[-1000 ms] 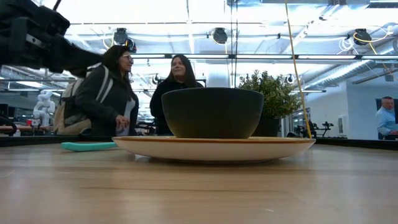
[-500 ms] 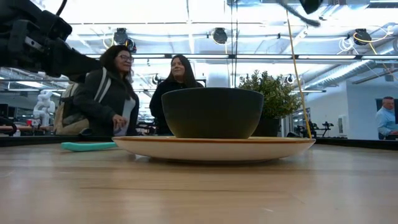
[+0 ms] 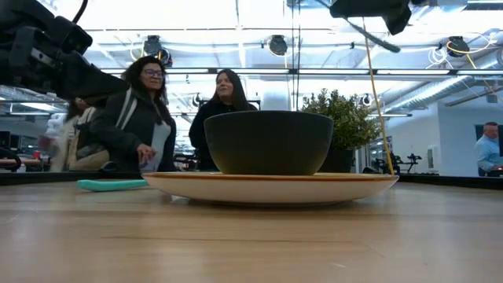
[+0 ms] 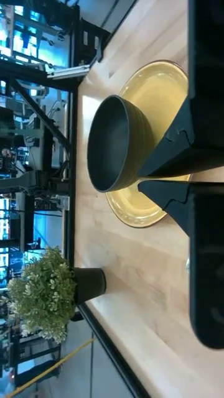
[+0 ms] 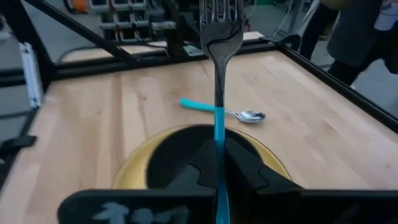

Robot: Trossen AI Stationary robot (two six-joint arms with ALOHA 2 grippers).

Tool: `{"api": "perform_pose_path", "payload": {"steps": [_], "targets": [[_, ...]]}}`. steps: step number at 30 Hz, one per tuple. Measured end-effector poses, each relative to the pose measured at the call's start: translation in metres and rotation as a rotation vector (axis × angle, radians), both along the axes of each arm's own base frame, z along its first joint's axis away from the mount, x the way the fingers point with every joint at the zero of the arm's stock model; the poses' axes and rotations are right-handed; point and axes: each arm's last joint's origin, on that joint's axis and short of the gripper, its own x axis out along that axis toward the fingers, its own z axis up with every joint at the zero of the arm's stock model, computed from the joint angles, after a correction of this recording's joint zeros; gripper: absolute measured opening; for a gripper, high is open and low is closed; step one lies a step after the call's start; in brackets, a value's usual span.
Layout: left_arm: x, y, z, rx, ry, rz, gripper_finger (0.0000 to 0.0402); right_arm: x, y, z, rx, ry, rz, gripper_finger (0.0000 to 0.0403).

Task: Set table place
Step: Put the blue fork to the right of the black bowl on the yellow plate

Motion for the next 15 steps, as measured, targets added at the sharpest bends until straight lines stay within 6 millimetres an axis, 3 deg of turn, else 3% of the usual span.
{"api": "perform_pose_path", "payload": {"steps": [8, 15], "targets": [[0.000, 0.000, 0.000, 0.026, -0.004, -0.003, 0.0024, 0.000, 0.000, 0.000, -0.003, -0.004, -0.005, 0.0000], [0.000, 0.000, 0.000, 0.026, -0.005, -0.003, 0.0024, -0.008, -0.004, -0.011, 0.000, -0.049, -0.194, 0.0000]]}}
